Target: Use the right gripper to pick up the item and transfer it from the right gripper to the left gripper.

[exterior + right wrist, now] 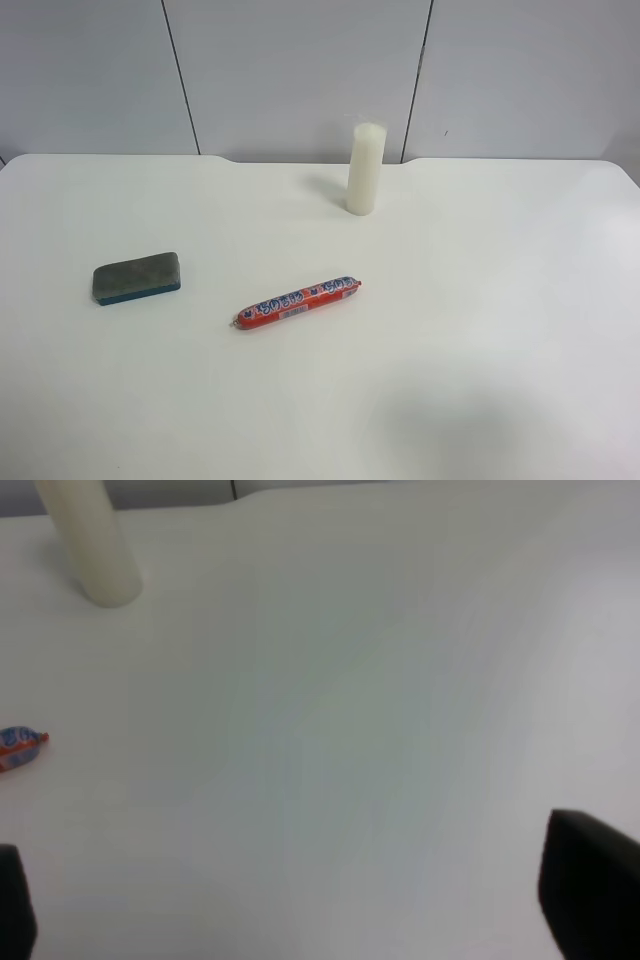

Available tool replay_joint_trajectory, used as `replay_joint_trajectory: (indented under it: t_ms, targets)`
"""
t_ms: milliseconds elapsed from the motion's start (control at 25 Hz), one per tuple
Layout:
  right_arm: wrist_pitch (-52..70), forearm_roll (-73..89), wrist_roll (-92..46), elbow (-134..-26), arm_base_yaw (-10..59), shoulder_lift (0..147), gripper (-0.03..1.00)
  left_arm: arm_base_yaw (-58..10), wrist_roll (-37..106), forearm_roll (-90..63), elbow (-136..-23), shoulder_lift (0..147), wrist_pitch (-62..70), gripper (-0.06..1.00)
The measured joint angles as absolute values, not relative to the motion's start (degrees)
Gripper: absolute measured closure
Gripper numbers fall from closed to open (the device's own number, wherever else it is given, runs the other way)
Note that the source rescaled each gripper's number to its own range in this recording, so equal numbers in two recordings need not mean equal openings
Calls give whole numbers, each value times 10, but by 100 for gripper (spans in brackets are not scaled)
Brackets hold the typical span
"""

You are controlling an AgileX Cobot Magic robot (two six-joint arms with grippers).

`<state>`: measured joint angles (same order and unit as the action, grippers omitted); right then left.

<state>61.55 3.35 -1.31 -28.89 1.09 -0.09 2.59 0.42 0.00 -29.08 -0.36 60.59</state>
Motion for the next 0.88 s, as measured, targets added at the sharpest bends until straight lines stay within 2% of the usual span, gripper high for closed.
replay_joint_trajectory:
  t_ms: [280,880]
  targets:
    - [615,33,-13,-289,11,-1,-2,3,4,0,-291,-4,606,-6]
    - [615,33,-13,-289,11,-1,-2,1,4,0,-291,-4,606,-6]
